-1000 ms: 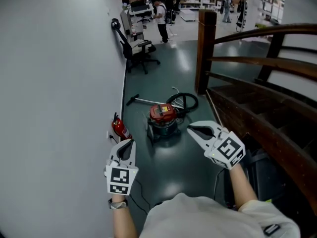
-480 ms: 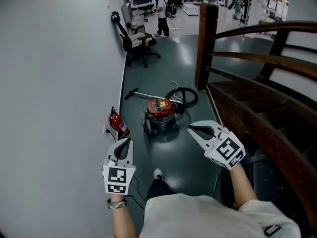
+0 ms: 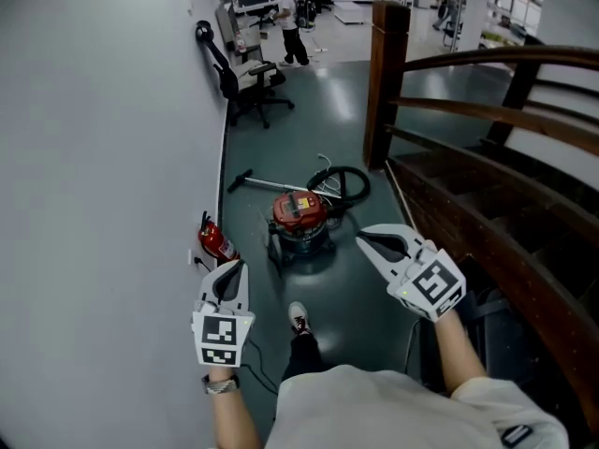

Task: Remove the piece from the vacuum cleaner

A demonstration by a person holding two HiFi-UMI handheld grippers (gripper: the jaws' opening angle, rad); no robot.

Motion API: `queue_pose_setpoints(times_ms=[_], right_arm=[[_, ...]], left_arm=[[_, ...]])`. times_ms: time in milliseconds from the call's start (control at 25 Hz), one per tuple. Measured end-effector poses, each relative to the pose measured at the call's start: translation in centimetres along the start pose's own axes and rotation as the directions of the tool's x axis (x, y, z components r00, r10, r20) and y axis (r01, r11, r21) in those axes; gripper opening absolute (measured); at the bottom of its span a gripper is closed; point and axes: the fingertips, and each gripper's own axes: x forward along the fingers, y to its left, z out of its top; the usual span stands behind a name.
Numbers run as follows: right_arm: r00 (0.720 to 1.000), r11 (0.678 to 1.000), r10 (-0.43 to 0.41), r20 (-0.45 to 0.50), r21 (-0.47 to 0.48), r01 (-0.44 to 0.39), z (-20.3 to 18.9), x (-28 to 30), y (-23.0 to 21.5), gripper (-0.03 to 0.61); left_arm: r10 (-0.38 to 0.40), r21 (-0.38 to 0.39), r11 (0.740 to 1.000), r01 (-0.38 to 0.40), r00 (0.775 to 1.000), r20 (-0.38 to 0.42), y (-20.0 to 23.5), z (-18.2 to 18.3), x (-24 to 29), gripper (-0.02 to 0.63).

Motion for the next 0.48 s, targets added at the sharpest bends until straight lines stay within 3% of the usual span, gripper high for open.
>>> queue_pose_setpoints(times_ms=[480], right_arm=[[0.999,0.999,0.031,-0.045,-0.03,-0.032,-0.2,9.7,-3.6,0.028]], left_arm=[[-0.037,-0.014,0.999,0.037,0.999,-0.013,7.2,-0.7,7.5,0.002]])
